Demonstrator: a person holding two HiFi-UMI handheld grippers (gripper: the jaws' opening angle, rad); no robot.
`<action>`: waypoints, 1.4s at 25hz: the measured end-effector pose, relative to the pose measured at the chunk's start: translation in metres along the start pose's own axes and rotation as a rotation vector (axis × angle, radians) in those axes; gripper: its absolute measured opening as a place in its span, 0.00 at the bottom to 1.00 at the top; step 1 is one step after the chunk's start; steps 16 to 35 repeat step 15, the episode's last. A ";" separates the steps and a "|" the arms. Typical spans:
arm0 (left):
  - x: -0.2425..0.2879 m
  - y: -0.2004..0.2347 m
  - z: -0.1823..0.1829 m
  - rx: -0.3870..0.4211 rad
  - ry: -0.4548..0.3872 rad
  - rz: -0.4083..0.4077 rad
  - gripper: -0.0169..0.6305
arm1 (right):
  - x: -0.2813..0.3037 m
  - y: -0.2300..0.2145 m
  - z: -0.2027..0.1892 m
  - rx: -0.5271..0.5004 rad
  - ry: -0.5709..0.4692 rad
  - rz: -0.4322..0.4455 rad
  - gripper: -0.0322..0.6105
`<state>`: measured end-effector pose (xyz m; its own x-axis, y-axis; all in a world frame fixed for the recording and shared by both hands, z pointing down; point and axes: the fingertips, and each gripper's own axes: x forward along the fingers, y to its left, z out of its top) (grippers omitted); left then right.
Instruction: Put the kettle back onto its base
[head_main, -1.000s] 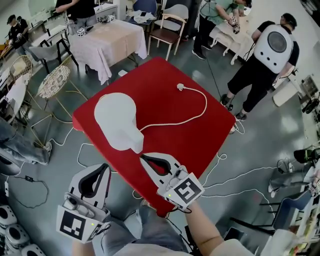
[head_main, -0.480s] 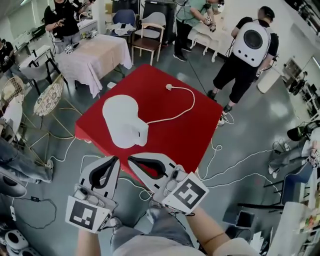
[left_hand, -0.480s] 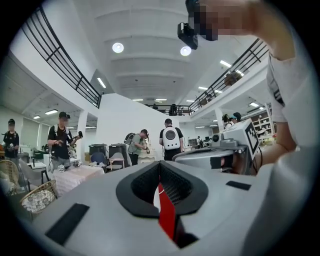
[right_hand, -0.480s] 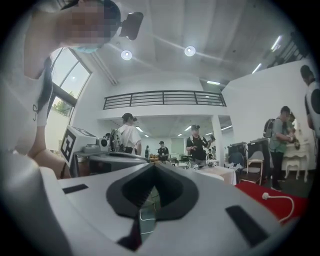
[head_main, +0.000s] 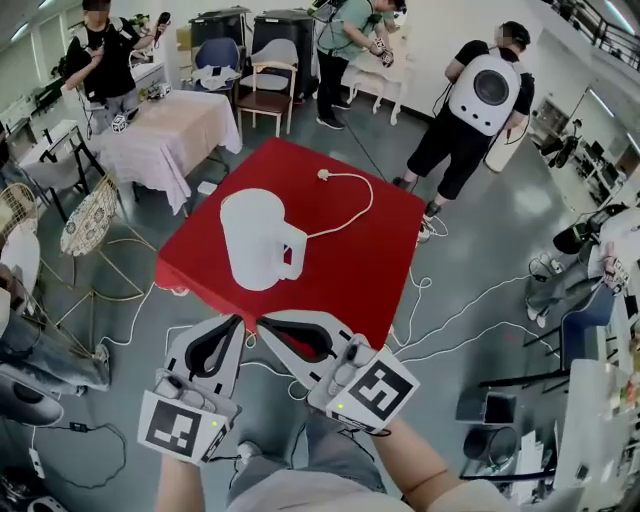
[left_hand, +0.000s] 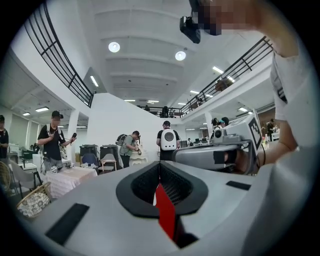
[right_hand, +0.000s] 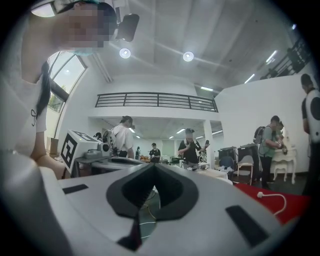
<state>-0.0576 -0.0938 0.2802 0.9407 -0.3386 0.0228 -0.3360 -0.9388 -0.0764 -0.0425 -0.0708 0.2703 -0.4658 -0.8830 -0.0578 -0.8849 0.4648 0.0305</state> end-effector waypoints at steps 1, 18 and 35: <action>-0.006 0.000 0.002 0.002 -0.002 -0.008 0.05 | 0.001 0.006 0.001 -0.001 -0.002 -0.009 0.06; -0.058 -0.015 0.050 -0.003 -0.028 -0.063 0.05 | -0.006 0.045 0.046 0.027 -0.033 -0.092 0.06; -0.058 -0.015 0.050 -0.003 -0.028 -0.063 0.05 | -0.006 0.045 0.046 0.027 -0.033 -0.092 0.06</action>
